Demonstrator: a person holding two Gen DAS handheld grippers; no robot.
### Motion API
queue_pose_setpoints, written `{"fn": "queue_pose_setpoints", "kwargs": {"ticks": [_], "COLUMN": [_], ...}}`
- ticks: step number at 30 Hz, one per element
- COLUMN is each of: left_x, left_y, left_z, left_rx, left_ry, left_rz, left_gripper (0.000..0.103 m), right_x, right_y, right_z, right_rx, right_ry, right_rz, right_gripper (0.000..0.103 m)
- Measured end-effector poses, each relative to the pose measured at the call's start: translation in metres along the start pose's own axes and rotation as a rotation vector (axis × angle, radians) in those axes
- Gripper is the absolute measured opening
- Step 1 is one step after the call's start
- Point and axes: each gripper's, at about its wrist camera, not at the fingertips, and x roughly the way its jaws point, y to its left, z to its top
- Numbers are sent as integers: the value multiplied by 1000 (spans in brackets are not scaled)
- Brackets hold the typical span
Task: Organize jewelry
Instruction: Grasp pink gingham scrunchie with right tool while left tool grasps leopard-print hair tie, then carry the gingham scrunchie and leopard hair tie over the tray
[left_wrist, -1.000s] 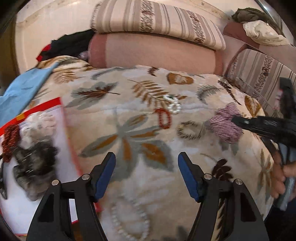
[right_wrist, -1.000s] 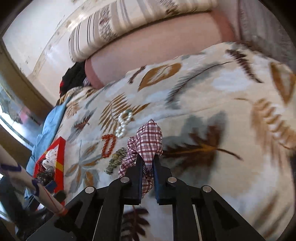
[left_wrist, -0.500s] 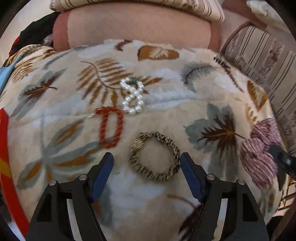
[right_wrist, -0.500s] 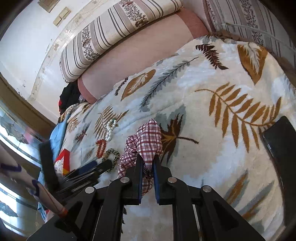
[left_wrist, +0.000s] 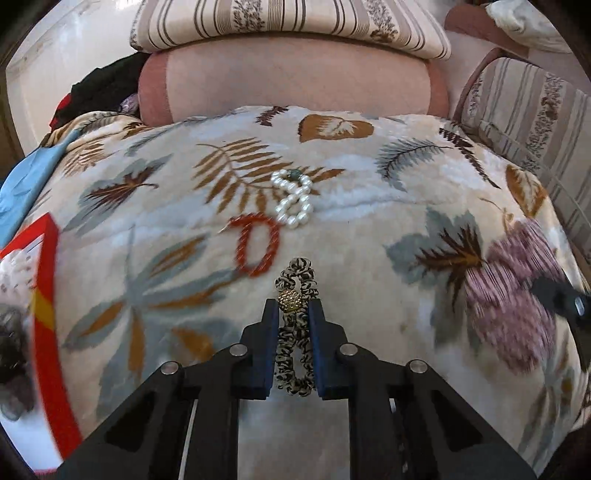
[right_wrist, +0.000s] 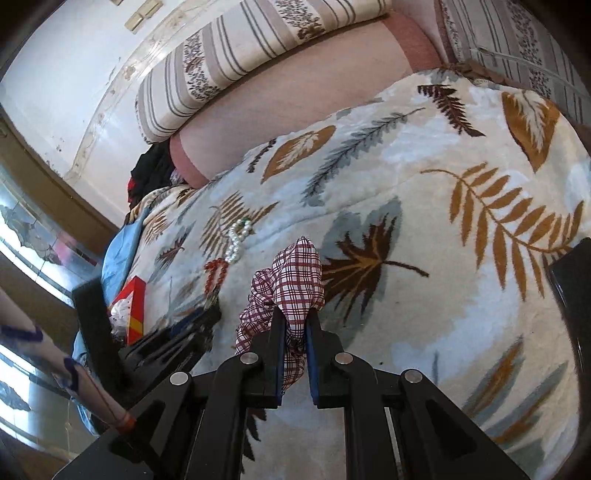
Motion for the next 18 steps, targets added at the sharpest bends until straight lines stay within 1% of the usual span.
{"fn": "queue_pose_setpoints", "kwargs": {"ticks": [5,8,13,18], "left_x": [-43,-68,-75,-72], "left_y": [15,22,28,41], "left_z": [-17,-25,-35,-35], "left_rx": [1,8,15,-6], "left_ry": [-38,-75,-114,-126], "left_rz": [-26,-33,-13,-6], "left_gripper": [15,15,15,15], "right_x": [-1,1,4,11], "right_y": [13,24,39,48], "right_z": [-4,-8,-14,-18], "right_rx": [-34,-72,-130,-170], "right_ry": [-18,-27,-43,-51], "right_rz": [13,16,22,23], "right_gripper": [11,11,11,11]}}
